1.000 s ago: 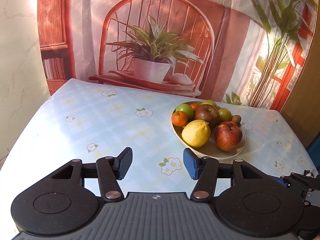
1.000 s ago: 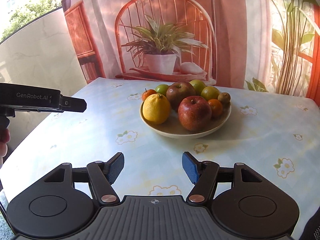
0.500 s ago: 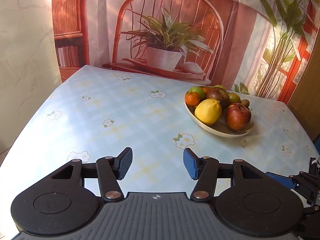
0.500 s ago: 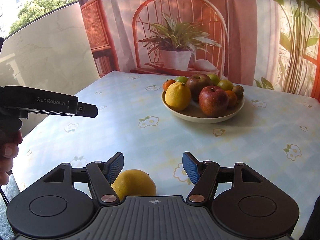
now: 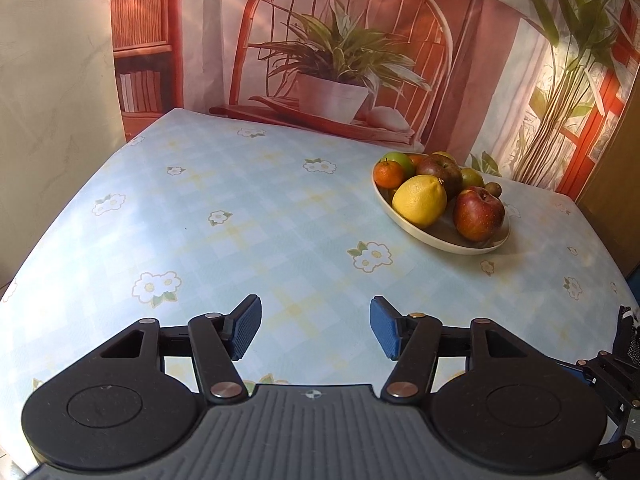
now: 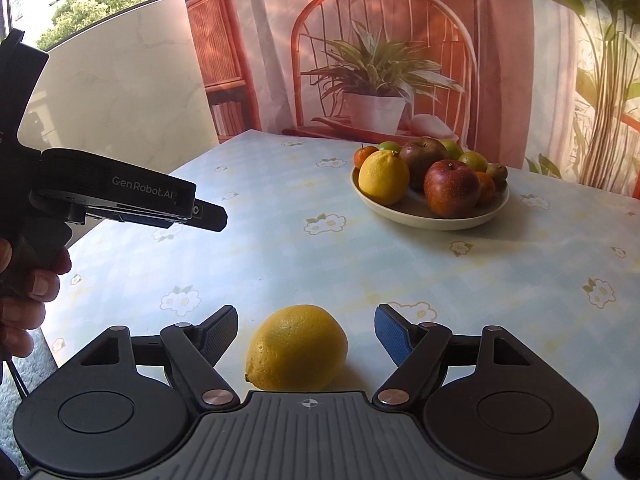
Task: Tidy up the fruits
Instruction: 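Move both open grippers toward the yellow lemon on the cloth, then close the right gripper on the yellow lemon while the left gripper clamps it too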
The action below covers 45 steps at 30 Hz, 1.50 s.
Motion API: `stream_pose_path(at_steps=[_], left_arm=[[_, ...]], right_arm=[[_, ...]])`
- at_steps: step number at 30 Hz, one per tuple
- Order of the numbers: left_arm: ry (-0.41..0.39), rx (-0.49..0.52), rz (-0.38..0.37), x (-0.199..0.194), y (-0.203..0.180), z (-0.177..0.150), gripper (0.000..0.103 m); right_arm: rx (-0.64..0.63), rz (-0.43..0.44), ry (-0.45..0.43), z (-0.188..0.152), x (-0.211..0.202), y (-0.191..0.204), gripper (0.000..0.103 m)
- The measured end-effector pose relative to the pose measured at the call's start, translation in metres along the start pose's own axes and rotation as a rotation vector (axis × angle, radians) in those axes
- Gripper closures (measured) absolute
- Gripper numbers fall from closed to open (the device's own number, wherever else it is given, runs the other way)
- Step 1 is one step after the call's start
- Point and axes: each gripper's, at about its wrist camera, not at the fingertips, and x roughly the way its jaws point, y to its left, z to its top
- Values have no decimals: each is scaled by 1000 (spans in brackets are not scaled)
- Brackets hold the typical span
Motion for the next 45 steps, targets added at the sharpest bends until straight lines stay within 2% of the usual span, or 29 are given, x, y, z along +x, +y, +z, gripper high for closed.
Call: stream_pose_path(at_steps=[7, 20, 35, 45], left_arm=[[15, 13, -34, 1, -6, -5, 40], [65, 58, -143, 10, -22, -17, 40], [117, 49, -273, 14, -29, -25, 41], [163, 35, -389, 29, -38, -16, 49]], right_arm=[[-5, 13, 41, -7, 8, 1, 29], [8, 40, 95, -21, 19, -1, 32], [-2, 48, 89, -26, 19, -3, 48], [20, 31, 27, -17, 11, -12, 50]])
